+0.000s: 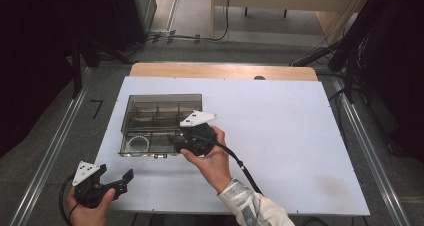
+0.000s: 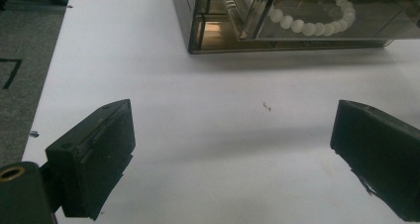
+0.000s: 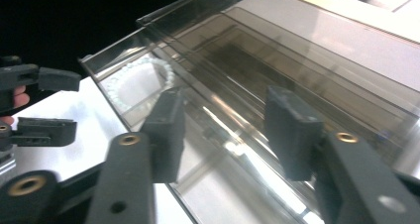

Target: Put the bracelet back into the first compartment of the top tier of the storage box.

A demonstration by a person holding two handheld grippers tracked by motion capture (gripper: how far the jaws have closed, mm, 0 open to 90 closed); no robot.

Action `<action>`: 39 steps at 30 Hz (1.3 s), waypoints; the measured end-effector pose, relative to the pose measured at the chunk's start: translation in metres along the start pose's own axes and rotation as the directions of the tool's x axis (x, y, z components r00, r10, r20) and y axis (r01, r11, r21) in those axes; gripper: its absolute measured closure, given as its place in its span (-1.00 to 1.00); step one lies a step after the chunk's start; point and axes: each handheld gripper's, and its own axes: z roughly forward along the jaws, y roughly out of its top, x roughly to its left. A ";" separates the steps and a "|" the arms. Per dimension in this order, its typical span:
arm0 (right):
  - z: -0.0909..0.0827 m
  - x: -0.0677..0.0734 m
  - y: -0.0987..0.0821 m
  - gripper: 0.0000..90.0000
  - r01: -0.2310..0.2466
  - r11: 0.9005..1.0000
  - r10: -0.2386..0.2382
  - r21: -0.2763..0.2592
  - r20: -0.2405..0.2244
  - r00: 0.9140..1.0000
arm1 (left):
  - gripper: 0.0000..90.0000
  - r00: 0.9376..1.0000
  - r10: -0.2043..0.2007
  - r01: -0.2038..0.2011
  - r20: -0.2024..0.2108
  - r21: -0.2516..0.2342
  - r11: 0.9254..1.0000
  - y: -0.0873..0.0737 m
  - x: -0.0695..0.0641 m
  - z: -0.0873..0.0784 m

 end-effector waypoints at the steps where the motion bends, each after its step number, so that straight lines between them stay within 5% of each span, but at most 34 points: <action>1: -0.003 -0.002 -0.002 -0.01 -0.004 1.000 0.004 -0.005 0.008 1.000 | -0.91 1.000 0.001 -0.001 -0.001 0.001 1.000 0.000 0.000 0.000; 15: -0.032 -0.033 -0.026 -0.43 -0.063 0.998 0.062 -0.003 0.126 0.990 | -0.91 1.000 0.000 0.000 -0.011 0.005 1.000 -0.001 -0.002 0.001; 25: -0.048 -0.056 -0.047 -0.66 -0.106 0.994 0.098 0.027 0.212 0.972 | -0.91 1.000 0.001 -0.001 -0.008 0.008 1.000 -0.001 -0.003 0.001; 31: -0.062 -0.071 -0.063 -0.67 -0.134 0.991 0.122 0.024 0.284 0.951 | -0.91 1.000 0.002 -0.002 -0.010 0.009 1.000 -0.001 -0.004 0.001; 39: -0.088 -0.096 -0.088 -0.69 -0.187 0.982 0.175 -0.004 0.372 0.911 | -0.91 1.000 0.001 -0.001 -0.009 0.009 1.000 -0.001 -0.004 0.002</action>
